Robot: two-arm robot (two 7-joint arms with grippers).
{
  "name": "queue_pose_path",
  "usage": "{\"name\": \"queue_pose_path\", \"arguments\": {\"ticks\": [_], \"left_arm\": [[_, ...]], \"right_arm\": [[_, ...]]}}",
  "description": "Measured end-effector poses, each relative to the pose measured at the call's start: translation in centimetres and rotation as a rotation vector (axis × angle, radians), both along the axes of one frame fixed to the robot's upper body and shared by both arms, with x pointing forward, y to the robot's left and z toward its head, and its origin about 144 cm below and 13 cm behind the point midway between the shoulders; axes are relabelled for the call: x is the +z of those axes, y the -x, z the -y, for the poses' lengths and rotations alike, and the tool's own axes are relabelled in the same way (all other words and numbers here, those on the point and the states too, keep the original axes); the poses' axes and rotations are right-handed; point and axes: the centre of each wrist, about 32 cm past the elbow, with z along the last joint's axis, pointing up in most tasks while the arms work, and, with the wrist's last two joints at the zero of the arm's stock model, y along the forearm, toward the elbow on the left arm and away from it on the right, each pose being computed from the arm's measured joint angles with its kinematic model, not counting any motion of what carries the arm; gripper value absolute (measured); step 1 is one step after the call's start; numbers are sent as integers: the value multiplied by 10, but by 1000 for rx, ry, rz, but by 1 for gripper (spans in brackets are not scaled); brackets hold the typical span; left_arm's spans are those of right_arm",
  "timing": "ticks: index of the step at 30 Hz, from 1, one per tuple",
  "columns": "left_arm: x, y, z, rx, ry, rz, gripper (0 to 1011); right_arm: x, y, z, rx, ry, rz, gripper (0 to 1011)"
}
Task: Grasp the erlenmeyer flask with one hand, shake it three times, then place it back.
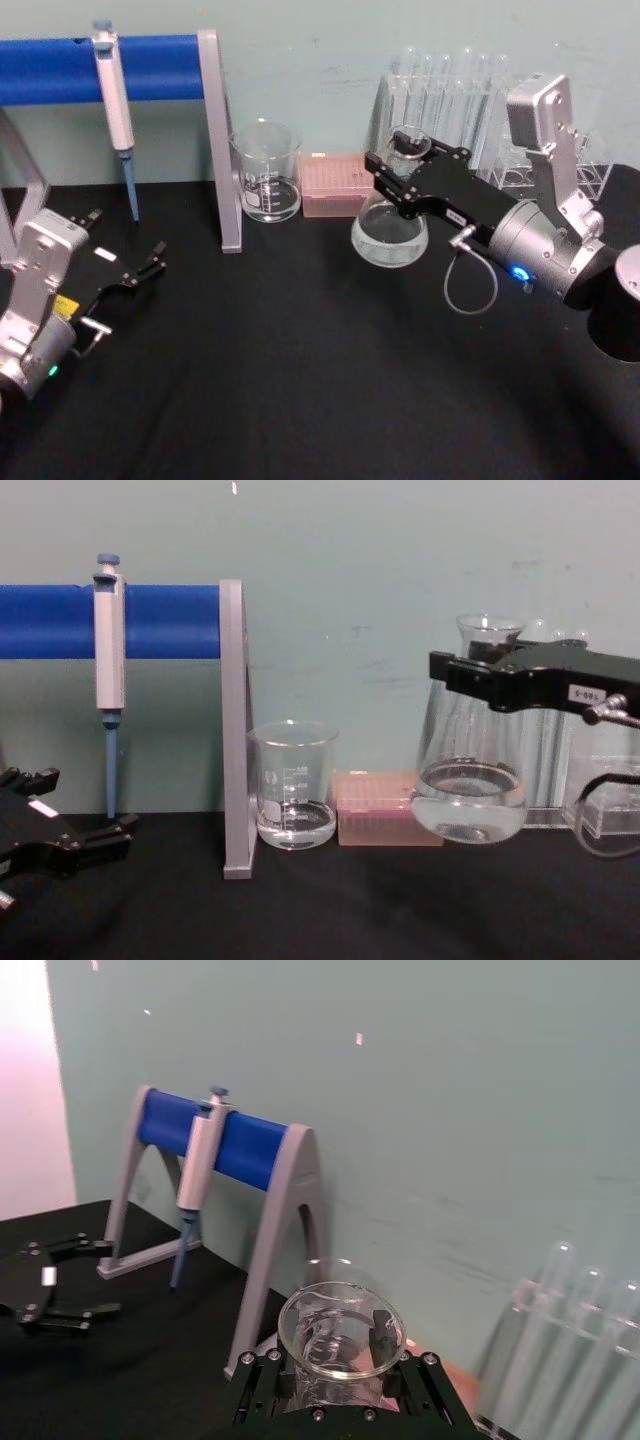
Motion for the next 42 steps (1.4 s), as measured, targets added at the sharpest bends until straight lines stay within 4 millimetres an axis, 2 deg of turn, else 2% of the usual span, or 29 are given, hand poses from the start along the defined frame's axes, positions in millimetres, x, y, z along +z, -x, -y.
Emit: {"name": "queue_pose_path", "arguments": {"ticks": [21, 42], "left_arm": [[0, 0, 0, 0, 0, 0, 1001], [0, 0, 0, 0, 0, 0, 1001]], "right_arm": [[-1, 11, -32, 212, 10, -13, 448], [-2, 23, -53, 394, 27, -29, 448]]}}
